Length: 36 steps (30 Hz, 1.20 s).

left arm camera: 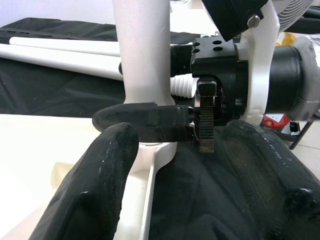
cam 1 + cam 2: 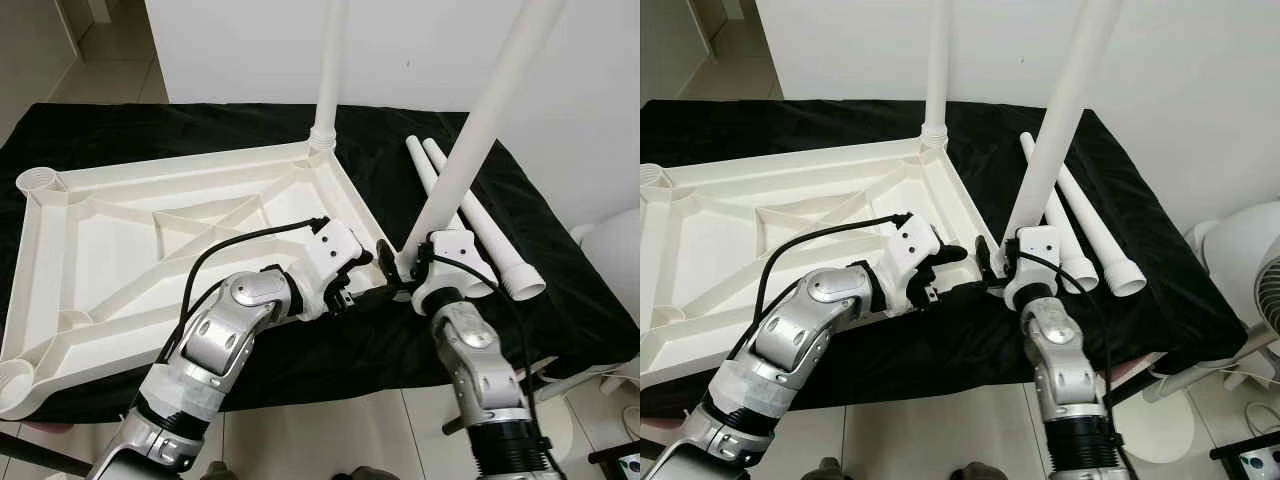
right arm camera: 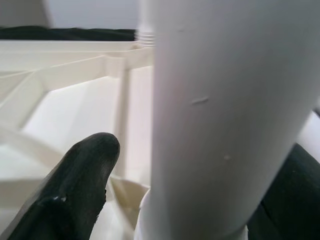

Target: Building children table

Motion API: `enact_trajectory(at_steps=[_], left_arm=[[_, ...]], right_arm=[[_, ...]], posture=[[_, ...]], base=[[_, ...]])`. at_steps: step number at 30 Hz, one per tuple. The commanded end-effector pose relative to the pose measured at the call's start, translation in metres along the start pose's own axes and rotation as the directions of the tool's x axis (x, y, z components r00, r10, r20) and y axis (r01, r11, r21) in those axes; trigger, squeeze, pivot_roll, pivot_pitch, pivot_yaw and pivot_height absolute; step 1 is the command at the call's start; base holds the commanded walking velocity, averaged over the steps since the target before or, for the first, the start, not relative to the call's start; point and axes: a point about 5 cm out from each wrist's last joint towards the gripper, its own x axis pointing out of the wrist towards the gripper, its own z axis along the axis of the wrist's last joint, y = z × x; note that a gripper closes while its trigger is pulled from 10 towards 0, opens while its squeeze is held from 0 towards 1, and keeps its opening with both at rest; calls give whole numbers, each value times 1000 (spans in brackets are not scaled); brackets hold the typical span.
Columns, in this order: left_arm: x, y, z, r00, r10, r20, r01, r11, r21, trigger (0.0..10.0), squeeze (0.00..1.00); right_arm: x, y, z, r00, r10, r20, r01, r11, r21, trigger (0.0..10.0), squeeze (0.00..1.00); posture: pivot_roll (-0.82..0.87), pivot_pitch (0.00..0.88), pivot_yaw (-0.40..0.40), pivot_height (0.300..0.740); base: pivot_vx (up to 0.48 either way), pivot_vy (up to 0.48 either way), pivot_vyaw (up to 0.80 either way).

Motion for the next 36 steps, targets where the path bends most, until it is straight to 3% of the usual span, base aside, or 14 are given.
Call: enact_trajectory(at_steps=[1, 12, 13, 16, 17, 18, 28, 29, 36], left_arm=[[1, 3, 0, 999, 41, -3, -41, 999, 8, 10000, 0], [2, 5, 3, 999, 53, 5, -53, 999, 9, 10000, 0], [2, 5, 3, 998, 56, 6, -56, 998, 11, 10000, 0], [2, 5, 3, 998, 56, 6, -56, 998, 11, 10000, 0], [1, 6, 4, 998, 59, 8, -59, 998, 13, 10000, 0], [1, 7, 5, 998, 63, 9, -63, 998, 14, 10000, 0], [1, 6, 5, 998, 59, 10, -59, 998, 12, 10000, 0], [1, 6, 5, 998, 55, 9, -56, 998, 12, 10000, 0], [2, 5, 5, 999, 49, 8, -49, 999, 12, 10000, 0]], right_arm=[[2, 1, 1, 1000, 27, 9, -27, 1000, 5, 10000, 0], [10, -6, -2, 978, 209, -14, -210, 976, -53, 10000, 0], [12, -7, -4, 968, 250, -30, -251, 966, -58, 8157, 0], [12, -7, -4, 968, 250, -30, -251, 966, -58, 8157, 0], [14, -7, -8, 959, 280, -54, -283, 957, -67, 863, 0], [13, -7, -13, 952, 294, -81, -299, 952, -62, 0, 0], [8, -14, -20, 952, 293, -95, -295, 955, -12, 0, 0], [7, -15, -20, 957, 277, -91, -278, 961, 3, 10000, 0], [7, -13, -19, 977, 199, -75, -197, 980, 43, 10000, 0]], posture=[[23, 0, -51, 740], [35, 0, -51, 740], [41, 0, -54, 740], [41, 0, -54, 740], [47, 0, -56, 740], [49, 0, -56, 740], [40, 0, -47, 740], [37, 0, -45, 740], [33, 0, -42, 740]], base=[[0, 0, 0], [0, 0, 0], [0, 0, 0], [0, 0, 0], [0, 0, 0], [0, 0, 0], [0, 0, 0], [0, 0, 0], [0, 0, 0]])
